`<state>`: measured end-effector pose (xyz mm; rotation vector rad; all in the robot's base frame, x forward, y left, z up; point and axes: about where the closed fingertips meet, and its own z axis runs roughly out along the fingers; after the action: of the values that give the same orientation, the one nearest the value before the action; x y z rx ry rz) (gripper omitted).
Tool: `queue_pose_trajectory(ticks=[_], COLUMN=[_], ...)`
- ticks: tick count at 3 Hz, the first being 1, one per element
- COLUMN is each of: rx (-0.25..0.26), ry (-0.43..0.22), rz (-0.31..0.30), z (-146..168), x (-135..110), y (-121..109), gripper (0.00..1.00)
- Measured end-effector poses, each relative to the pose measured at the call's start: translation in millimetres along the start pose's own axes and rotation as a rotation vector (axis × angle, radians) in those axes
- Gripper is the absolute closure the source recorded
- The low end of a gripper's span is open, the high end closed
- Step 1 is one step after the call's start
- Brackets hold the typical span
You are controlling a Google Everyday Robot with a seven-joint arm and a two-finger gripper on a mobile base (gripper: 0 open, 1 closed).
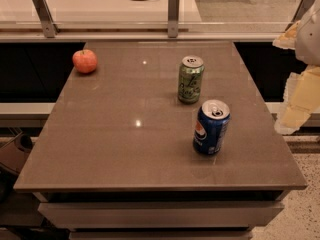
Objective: Move pepsi can near apple
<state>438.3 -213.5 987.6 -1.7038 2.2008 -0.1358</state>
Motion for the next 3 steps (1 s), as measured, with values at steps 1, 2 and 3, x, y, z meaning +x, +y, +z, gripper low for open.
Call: queue_pose_trajectory(ticks=[1,2,3], rx=[0.0,-0.021,-0.058], ry=[0.0,-0.046,-0.096], rz=[0.0,0.001,-0.006], z=[-0.1,5.3,11.4], x=[0.0,-4.4,-14.3], y=[0.0,0.7,5.4], gripper=[0.0,0.0,0.0])
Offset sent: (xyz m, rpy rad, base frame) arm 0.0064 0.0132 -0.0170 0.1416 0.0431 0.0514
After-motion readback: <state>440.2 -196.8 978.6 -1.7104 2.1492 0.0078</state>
